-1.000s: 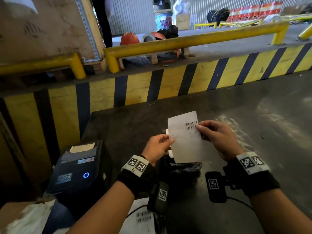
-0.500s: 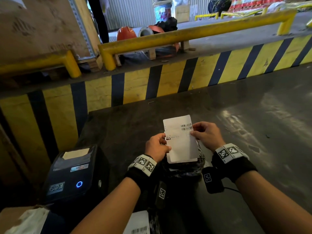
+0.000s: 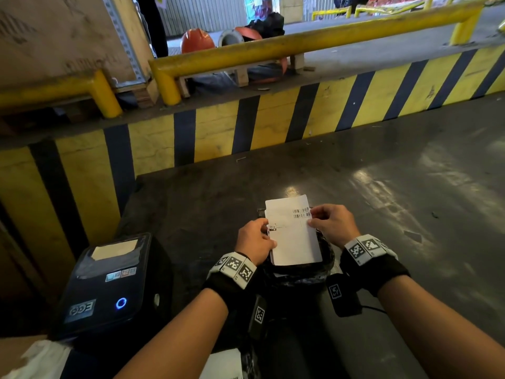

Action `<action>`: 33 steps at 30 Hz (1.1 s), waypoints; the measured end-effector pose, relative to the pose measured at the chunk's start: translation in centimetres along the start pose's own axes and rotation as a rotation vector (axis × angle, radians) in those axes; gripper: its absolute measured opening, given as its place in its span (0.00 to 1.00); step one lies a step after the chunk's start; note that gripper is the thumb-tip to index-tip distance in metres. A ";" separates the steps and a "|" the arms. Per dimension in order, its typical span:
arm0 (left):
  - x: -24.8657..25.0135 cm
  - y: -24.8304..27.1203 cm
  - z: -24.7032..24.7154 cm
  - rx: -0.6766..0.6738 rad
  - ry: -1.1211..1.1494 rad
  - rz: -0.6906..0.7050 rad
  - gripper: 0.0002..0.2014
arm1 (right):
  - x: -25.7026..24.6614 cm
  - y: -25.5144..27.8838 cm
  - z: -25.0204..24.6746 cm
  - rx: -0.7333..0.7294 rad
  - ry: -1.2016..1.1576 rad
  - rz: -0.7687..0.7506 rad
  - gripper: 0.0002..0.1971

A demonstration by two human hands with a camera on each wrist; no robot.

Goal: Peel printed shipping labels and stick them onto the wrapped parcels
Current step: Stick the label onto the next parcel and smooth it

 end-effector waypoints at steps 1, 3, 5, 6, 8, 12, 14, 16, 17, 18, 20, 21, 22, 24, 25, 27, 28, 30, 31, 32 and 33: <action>0.0 -0.1 0.1 -0.002 -0.022 0.008 0.22 | 0.1 0.0 0.1 0.005 0.023 0.003 0.12; 0.0 -0.3 0.3 -0.006 -0.053 0.018 0.23 | 0.2 0.2 0.2 0.014 0.057 0.005 0.14; -0.1 -0.4 0.3 -0.006 -0.079 0.013 0.24 | 0.2 0.3 0.3 0.018 0.070 0.005 0.14; -0.2 -0.4 0.3 -0.008 -0.092 0.009 0.24 | 0.3 0.3 0.4 0.018 0.075 0.004 0.15; -0.1 -0.5 0.4 -0.010 -0.130 0.014 0.22 | 0.3 0.3 0.5 0.030 0.107 -0.010 0.15; 0.6 -0.2 0.0 -0.024 -0.293 0.063 0.23 | 0.3 0.7 1.2 0.053 0.219 -0.069 0.18; 0.8 0.1 -0.2 -0.080 -0.349 0.115 0.28 | 0.5 0.5 1.5 0.049 0.345 -0.056 0.26; 1.1 0.6 0.2 -0.201 -0.406 0.209 0.30 | 0.6 0.3 1.2 0.037 0.473 -0.018 0.29; 1.2 1.1 0.5 -0.277 -0.442 0.251 0.30 | 0.1 0.4 1.1 0.038 0.525 -0.031 0.28; 1.1 1.6 0.8 -0.352 -0.480 0.285 0.29 | -0.6 0.5 1.1 0.039 0.568 -0.074 0.26; 0.6 2.5 1.3 -0.479 -0.558 0.320 0.29 | -2.6 1.2 1.9 0.021 0.636 -0.211 0.23; 0.3 2.9 1.5 -0.520 -0.588 0.323 0.29 | -3.6 1.6 2.8 -0.014 0.680 -0.278 0.23; 0.0 3.1 1.5 -0.544 -0.610 0.323 0.29 | -4.4 1.9 4.0 -0.069 0.734 -0.326 0.22; -0.2 3.4 1.5 -0.557 -0.629 0.330 0.29 | -5.0 2.4 6.3 -0.190 0.853 -0.342 0.23; -0.2 3.5 1.5 -0.557 -0.628 0.336 0.29 | -4.9 2.4 7.1 -0.237 0.906 -0.327 0.23; -0.5 3.8 1.7 -0.551 -0.616 0.343 0.30 | -4.2 2.1 7.7 -0.273 0.992 -0.295 0.24; -0.6 3.8 1.7 -0.544 -0.607 0.344 0.30 | -3.7 1.6 7.4 -0.274 1.024 -0.266 0.25; -0.7 3.8 1.8 -0.534 -0.595 0.331 0.31 | -2.6 0.7 6.1 -0.274 1.055 -0.179 0.26; -0.6 3.8 1.9 -0.537 -0.590 0.319 0.31 | -2.1 0.2 5.3 -0.276 1.059 -0.130 0.26; -0.5 3.8 2.0 -0.537 -0.588 0.313 0.31 | -1.8 -0.2 4.4 -0.277 1.067 -0.089 0.26; -0.4 3.8 1.9 -0.532 -0.589 0.315 0.31 | -1.8 -0.7 3.7 -0.272 1.075 -0.059 0.26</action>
Point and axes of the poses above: each hand's wrist, its own y-axis away from the middle knuckle, its own z-axis out of the palm, x = y × z, the point moved 7 cm from there along -y, towards the middle knuckle, and after that the axes turned 11 degrees about z, right-handed, at the moved point
